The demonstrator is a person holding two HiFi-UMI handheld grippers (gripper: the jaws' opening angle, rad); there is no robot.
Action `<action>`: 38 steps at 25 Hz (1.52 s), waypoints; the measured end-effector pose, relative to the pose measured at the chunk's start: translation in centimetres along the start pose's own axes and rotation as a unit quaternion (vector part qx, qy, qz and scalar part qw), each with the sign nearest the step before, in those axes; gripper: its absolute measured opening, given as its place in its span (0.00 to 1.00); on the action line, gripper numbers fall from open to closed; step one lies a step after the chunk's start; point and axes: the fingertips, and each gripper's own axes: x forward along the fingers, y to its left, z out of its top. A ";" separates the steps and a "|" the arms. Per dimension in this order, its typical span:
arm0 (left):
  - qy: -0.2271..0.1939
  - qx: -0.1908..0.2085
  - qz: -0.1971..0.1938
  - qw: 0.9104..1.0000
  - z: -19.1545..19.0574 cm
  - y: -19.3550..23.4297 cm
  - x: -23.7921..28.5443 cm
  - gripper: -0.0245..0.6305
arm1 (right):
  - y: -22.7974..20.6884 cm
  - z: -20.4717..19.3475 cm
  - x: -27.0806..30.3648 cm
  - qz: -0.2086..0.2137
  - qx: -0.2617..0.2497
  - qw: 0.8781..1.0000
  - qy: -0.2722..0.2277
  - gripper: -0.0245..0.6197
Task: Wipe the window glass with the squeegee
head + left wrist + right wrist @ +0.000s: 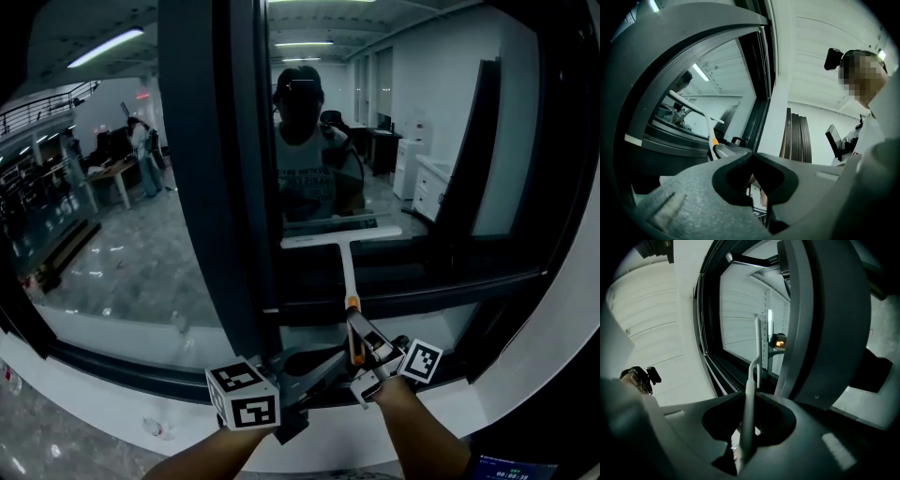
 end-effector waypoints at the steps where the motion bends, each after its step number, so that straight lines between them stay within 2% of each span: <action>1: 0.000 -0.001 -0.002 1.000 -0.2 0.0 -0.1 0.04 | -0.1 -0.2 -0.1 -0.002 0.002 1.000 -0.001 0.14; 6: 0.004 -0.008 -0.011 1.000 -1.1 0.2 0.0 0.04 | -0.6 -0.7 -0.7 -0.008 0.020 1.000 -0.006 0.14; 10: 0.010 0.009 0.001 1.000 -1.5 0.6 -0.7 0.04 | -0.8 -1.3 -1.3 -0.017 0.035 0.999 -0.009 0.14; 14: 0.011 0.000 0.002 1.000 -2.0 0.3 -1.3 0.04 | -1.2 -1.8 -2.1 -0.029 0.057 0.998 -0.008 0.14; 18: 0.014 0.021 0.002 1.000 -2.7 0.1 -1.9 0.04 | -1.7 -2.2 -2.7 -0.048 0.058 0.997 0.000 0.14; 22: 0.007 0.014 -0.004 1.000 -2.6 -0.5 -2.6 0.04 | -1.6 -2.7 -3.0 -0.057 0.078 0.995 0.001 0.14; 26: -0.002 0.007 0.009 1.000 -1.9 -1.4 -3.4 0.04 | 1.1 -2.5 -3.0 -0.022 0.066 0.998 0.011 0.14; 31: -0.025 -0.011 0.016 0.999 -1.9 -4.4 -3.9 0.04 | 7.1 -2.4 -4.6 0.044 0.061 0.997 0.027 0.14; 34: -0.035 -0.008 0.023 0.999 -2.5 -7.4 -3.9 0.04 | 11.3 -2.4 -7.6 0.075 0.061 0.995 0.027 0.14; 38: -0.047 -0.014 0.025 0.999 -4.1 -12.7 -3.4 0.04 | 15.9 -3.0 -13.3 0.085 0.068 0.994 0.029 0.13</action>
